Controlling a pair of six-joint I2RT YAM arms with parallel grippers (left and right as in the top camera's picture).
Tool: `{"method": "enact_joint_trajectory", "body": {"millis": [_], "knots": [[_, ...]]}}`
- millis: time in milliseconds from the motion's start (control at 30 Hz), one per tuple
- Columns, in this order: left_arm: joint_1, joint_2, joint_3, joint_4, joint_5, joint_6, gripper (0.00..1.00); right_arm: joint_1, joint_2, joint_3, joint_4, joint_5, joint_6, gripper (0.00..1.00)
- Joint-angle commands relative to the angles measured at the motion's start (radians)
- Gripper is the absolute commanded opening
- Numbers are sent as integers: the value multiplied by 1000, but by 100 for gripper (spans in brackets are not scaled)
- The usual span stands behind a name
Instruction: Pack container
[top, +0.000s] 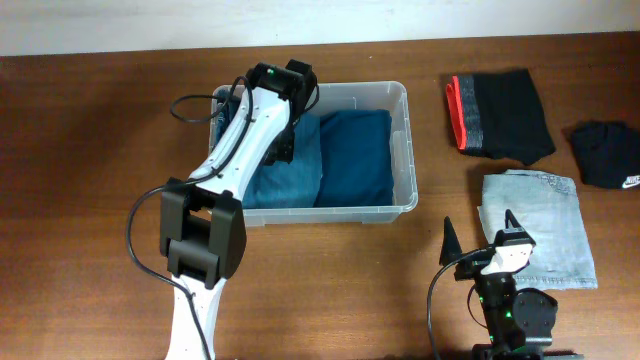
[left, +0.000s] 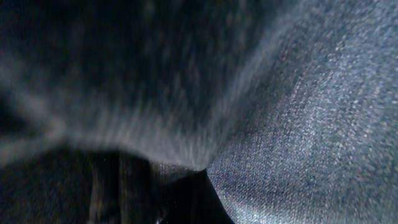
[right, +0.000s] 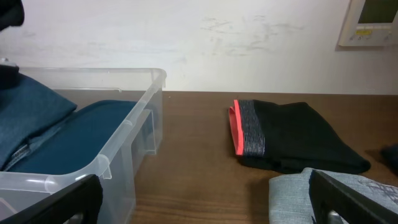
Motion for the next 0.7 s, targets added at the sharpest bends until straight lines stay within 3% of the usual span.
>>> {"method": "enact_joint_trajectory", "body": {"millis": [0,333,500,667], "knots": [[21,-3,-86,26,-32,-52,1,-6,-9,-5,-5,-6,-3,99],[20,-7,-187,100,-10,-51,1,-6,-9,-5,-5,-6,-3,99],[20,-10,-86,66,-10,-51,1,-6,-9,-5,-5,-6,-3,99],[20,-13,126,-12,-10,-51,1,-6,-9,-5,-5,-6,-3,99]]}}
